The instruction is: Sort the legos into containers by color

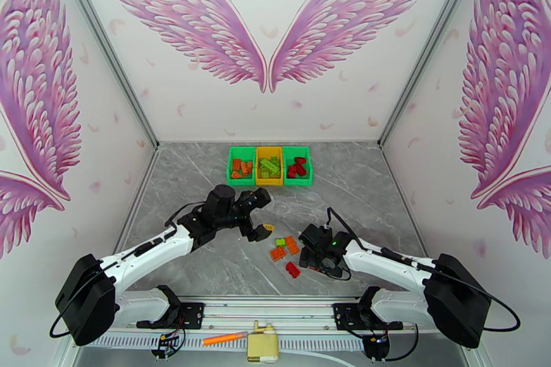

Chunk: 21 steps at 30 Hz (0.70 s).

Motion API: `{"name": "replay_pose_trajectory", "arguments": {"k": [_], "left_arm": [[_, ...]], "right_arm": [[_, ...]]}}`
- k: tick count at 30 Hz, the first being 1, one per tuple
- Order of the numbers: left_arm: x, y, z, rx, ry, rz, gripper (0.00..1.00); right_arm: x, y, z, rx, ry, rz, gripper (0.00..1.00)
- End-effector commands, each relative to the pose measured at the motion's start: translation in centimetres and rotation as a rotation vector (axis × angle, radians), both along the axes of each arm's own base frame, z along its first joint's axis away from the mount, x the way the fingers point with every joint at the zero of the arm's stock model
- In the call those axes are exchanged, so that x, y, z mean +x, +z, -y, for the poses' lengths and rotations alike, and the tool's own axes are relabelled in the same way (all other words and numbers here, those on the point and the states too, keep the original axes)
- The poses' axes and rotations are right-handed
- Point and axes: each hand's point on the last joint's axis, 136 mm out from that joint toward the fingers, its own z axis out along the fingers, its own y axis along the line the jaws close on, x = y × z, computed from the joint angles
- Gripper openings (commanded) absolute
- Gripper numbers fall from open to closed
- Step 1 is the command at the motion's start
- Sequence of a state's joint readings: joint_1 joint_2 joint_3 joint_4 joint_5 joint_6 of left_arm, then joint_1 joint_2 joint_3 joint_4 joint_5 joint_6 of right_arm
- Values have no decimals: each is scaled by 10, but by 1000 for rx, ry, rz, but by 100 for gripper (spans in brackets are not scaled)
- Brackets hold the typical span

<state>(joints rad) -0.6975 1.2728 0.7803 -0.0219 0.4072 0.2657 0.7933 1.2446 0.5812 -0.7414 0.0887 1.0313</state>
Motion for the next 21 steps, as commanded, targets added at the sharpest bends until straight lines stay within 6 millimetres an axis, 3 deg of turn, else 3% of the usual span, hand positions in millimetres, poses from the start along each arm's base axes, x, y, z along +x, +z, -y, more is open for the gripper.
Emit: {"name": "replay_pose_trajectory", "arguments": {"k": [1,16,21], "left_arm": [[-4,6,3,-7,-29,14,99],[1,4,3,-29,6,18,99],[1,6,0,-51,34,9,99]], "right_arm": [[2,-2,1,-5,-11,17,77],[7,6,1,-11,-6,42,63],[30,27,-2,17,5,142,61]]}}
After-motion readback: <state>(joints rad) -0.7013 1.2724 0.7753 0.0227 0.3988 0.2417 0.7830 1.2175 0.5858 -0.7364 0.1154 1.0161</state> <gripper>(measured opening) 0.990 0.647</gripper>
